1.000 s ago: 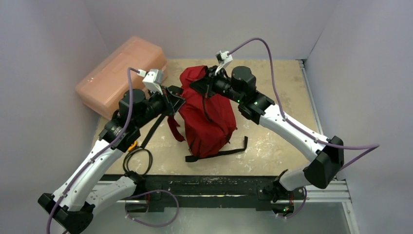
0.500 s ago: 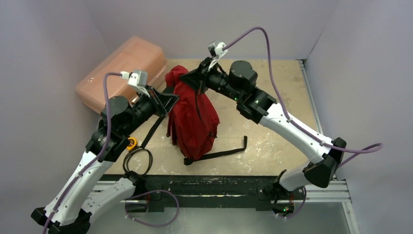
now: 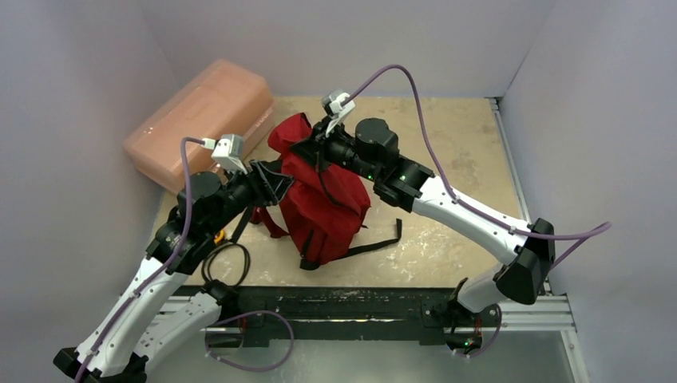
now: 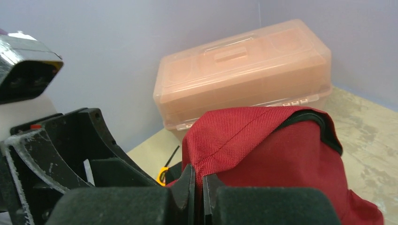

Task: Pack the student bag
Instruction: Adjust the student bag at the center of the board.

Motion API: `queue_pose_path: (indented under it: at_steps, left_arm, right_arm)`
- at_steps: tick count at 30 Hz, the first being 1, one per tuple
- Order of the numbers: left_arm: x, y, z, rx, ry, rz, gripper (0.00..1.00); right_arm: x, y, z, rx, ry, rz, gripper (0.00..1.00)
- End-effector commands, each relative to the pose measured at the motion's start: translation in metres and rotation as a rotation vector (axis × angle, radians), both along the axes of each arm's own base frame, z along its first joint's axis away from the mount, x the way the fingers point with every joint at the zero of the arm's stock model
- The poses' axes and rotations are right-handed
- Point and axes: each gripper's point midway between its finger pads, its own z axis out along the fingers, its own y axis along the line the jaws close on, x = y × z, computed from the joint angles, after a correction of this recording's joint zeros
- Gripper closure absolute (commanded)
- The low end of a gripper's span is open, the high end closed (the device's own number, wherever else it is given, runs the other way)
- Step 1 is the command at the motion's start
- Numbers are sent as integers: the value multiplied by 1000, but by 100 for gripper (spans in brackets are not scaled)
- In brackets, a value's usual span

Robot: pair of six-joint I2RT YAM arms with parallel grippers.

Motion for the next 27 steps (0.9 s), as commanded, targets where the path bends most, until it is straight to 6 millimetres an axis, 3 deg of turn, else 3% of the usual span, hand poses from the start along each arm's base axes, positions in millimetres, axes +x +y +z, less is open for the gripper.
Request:
queue_pose_path:
  at_steps: [1,6,12,15,18,19,21,24,27]
  left_arm:
    - [-2,8,16,16,-21,25,53]
    - [-6,11,20,9,-31,28,49]
    - [-13,15,29,-4,-53,27,44]
    - [-16,17,33,-1,-57,27,42]
    - [-19,19,32,8,-60,25,41]
    - [-19,19,30,9,-58,25,41]
    - [-17,18,28,5,-56,26,40]
    - [-11,14,26,0,-44,26,40]
    - [-9,7,26,-3,-30,3,41]
  right_arm:
    - [-2,-8,58,101,-113,-31,100]
    - [11,-28,65,123,-121,-120,100]
    - [51,-79,71,145,-95,-285,100]
    - [74,-120,48,138,-63,-427,100]
    - [93,-161,8,106,-11,-522,100]
    - [95,-166,-8,95,20,-501,100]
    - [98,-178,-17,93,33,-503,100]
    - [106,-213,-7,124,27,-602,100]
    - [111,-259,31,168,-18,-720,100]
